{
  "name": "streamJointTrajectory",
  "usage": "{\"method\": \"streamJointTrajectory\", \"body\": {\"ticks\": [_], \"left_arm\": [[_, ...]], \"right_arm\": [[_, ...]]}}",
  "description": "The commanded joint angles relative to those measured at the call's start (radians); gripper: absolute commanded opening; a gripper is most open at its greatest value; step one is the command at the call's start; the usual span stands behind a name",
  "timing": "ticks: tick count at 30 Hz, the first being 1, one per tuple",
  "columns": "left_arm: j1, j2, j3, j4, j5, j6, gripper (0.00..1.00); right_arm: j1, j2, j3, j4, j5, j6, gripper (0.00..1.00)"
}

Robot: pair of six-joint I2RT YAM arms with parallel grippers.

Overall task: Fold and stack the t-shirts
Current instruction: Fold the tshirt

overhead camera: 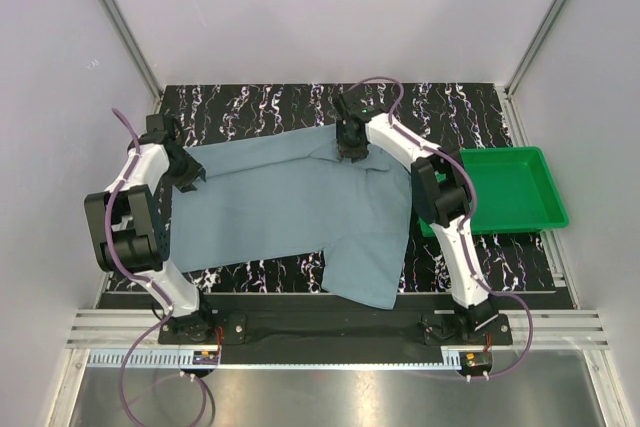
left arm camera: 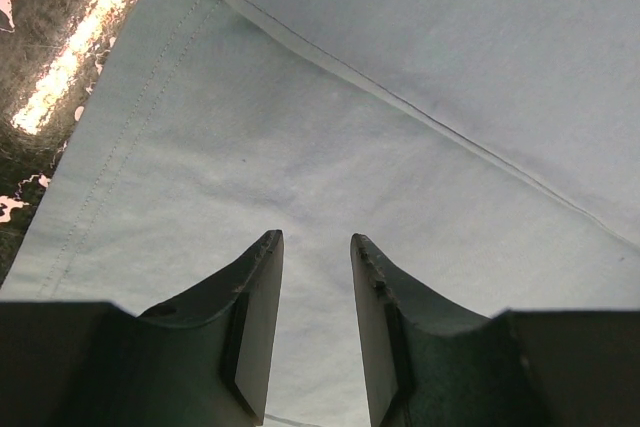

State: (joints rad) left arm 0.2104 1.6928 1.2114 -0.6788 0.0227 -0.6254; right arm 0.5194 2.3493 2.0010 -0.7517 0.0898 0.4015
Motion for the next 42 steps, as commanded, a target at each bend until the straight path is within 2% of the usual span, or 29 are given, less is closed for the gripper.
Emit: {"method": "streamJointTrajectory", "body": {"ticks": [1, 7, 11, 15, 19, 21, 24, 25, 27, 28, 31, 32, 34, 35, 36, 42], "left_arm": [[0.000, 0.008, 0.031, 0.022, 0.006, 0.015, 0.38], [0.000, 0.004, 0.027, 0.024, 0.017, 0.016, 0.38], [-0.002, -0.005, 0.007, 0.025, 0.013, 0.024, 0.38], [-0.002, -0.025, -0.022, 0.036, 0.016, 0.024, 0.38], [-0.002, -0.041, -0.038, 0.042, 0.016, 0.024, 0.38], [0.000, -0.050, -0.049, 0.048, 0.017, 0.023, 0.38], [0.000, -0.061, -0.059, 0.058, 0.022, 0.018, 0.38], [-0.002, -0.061, -0.059, 0.058, 0.023, 0.018, 0.38], [-0.002, -0.061, -0.058, 0.056, 0.028, 0.015, 0.38], [-0.002, -0.061, -0.053, 0.056, 0.031, 0.015, 0.38], [-0.002, -0.061, -0.043, 0.053, 0.031, 0.018, 0.38], [-0.002, -0.061, -0.039, 0.048, 0.033, 0.018, 0.38], [-0.002, -0.059, -0.041, 0.048, 0.037, 0.012, 0.38], [-0.002, -0.059, -0.047, 0.053, 0.040, 0.006, 0.38], [-0.002, -0.058, -0.050, 0.054, 0.049, 0.003, 0.38], [0.000, -0.065, -0.062, 0.055, 0.059, -0.002, 0.38]], "right_arm": [[-0.045, 0.043, 0.106, 0.031, 0.044, 0.031, 0.46], [-0.078, 0.137, 0.241, 0.058, 0.021, -0.029, 0.47], [-0.104, 0.223, 0.409, 0.032, -0.027, -0.043, 0.49], [-0.116, 0.229, 0.481, 0.006, -0.047, -0.078, 0.53], [-0.105, 0.107, 0.440, -0.107, -0.021, -0.050, 0.53], [-0.085, 0.023, 0.363, -0.146, 0.013, -0.067, 0.53], [-0.067, -0.103, 0.190, -0.150, 0.002, -0.079, 0.53], [-0.064, -0.134, 0.088, -0.124, -0.001, -0.081, 0.53], [-0.059, -0.197, -0.005, -0.071, -0.034, -0.087, 0.48], [-0.052, -0.206, -0.074, -0.063, -0.050, -0.087, 0.42], [-0.018, -0.219, -0.157, -0.012, -0.078, -0.072, 0.27], [-0.004, -0.217, -0.168, 0.000, -0.087, -0.053, 0.26], [0.016, -0.187, -0.173, 0.026, -0.087, -0.043, 0.30], [0.022, -0.171, -0.166, 0.028, -0.087, -0.021, 0.38], [0.021, -0.135, -0.154, 0.025, -0.084, -0.013, 0.40], [0.019, -0.042, -0.051, 0.074, 0.027, -0.016, 0.46]]}}
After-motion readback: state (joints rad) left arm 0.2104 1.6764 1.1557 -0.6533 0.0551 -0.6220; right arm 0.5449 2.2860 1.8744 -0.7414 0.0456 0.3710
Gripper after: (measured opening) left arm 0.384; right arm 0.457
